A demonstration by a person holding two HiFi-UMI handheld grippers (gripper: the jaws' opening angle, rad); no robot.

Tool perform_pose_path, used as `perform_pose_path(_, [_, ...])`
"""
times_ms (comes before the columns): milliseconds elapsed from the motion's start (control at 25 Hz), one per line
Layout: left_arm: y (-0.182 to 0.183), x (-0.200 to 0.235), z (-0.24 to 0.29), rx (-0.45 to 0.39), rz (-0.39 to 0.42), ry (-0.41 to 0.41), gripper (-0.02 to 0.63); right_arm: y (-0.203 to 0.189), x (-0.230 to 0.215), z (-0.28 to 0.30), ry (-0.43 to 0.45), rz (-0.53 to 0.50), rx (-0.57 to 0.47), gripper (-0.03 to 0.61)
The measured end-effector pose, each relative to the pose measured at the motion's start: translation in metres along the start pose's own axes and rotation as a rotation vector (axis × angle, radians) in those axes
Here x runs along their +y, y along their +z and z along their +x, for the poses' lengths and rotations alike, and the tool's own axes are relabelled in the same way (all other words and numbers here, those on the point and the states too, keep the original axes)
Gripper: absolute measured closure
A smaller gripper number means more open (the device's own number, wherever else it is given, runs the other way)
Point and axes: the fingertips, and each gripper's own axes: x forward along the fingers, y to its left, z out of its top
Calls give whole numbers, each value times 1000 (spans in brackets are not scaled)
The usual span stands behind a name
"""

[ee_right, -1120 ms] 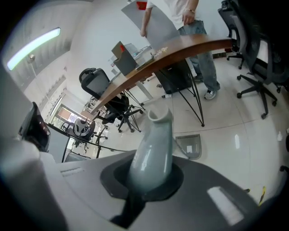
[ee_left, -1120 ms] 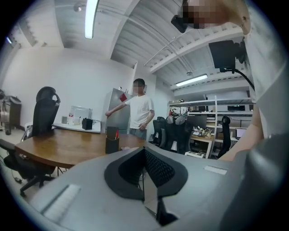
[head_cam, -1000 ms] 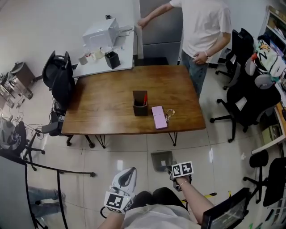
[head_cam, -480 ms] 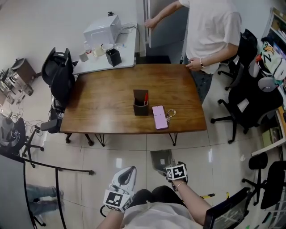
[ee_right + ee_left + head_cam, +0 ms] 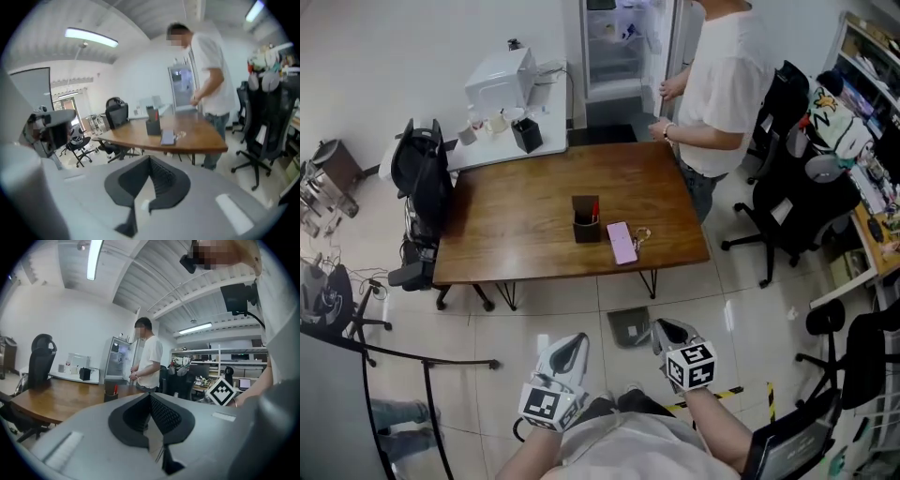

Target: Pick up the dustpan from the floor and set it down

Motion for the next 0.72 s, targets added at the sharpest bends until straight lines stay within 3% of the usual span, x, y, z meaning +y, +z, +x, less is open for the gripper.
perform_pose_path(120, [21, -16, -11, -21, 21, -46, 600, 44, 32, -43, -6, -111, -156, 577])
perform_pose_path(240, [31, -33, -20, -37, 54, -74, 600, 58, 59, -70, -1, -212, -229, 577])
perform_pose_path(520, [21, -75, -56, -92, 90, -57, 600, 36, 93, -121, 65, -250, -272, 575])
perform_pose_path(720, [-3, -127, -93, -74, 54, -13, 600, 6, 107, -175, 147, -234, -267, 575])
